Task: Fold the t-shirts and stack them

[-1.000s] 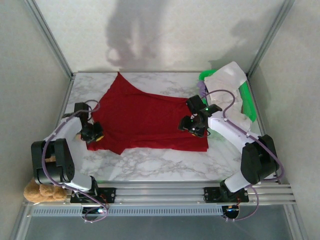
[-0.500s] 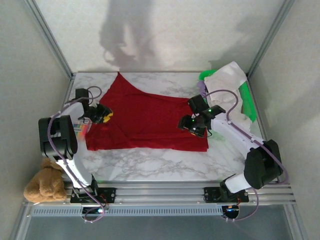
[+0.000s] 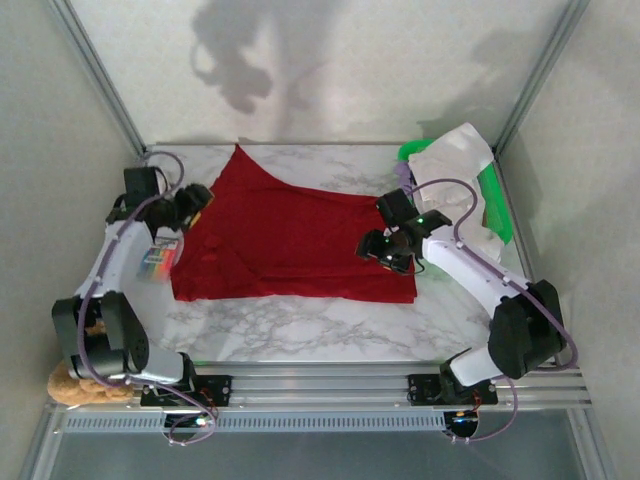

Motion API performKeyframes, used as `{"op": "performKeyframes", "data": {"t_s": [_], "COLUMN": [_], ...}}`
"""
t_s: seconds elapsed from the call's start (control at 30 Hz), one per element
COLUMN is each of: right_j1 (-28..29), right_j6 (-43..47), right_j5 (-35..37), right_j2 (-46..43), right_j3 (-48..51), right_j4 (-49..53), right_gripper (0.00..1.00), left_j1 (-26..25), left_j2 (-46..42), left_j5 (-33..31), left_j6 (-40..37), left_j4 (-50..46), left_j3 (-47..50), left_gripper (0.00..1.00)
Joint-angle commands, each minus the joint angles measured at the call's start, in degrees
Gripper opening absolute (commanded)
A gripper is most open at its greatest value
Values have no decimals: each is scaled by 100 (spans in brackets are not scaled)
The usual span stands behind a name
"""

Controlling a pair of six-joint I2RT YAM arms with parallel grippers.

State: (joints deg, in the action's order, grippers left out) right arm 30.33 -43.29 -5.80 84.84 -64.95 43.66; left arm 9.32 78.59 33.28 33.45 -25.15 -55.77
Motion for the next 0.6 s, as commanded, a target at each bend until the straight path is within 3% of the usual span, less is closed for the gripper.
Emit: {"op": "performKeyframes", "data": {"t_s": [0.0, 0.23, 0.57], "right_j1": [40, 35, 35], "right_j6": [15, 30, 44], "right_j5": [-51, -151, -123], "right_j2": [152, 244, 122], "right_j3": [-212, -228, -115], "right_j4": [29, -42, 6], "right_gripper": [67, 66, 66], "left_j1": [-182, -192, -187], "left_j2": [-372, -798, -107], "left_j5": [-39, 278, 335], "left_j6": [-34, 410, 432], "left_j4": [-303, 509, 1045], "left_j3": [796, 1827, 1836], "left_gripper": [61, 67, 68]}}
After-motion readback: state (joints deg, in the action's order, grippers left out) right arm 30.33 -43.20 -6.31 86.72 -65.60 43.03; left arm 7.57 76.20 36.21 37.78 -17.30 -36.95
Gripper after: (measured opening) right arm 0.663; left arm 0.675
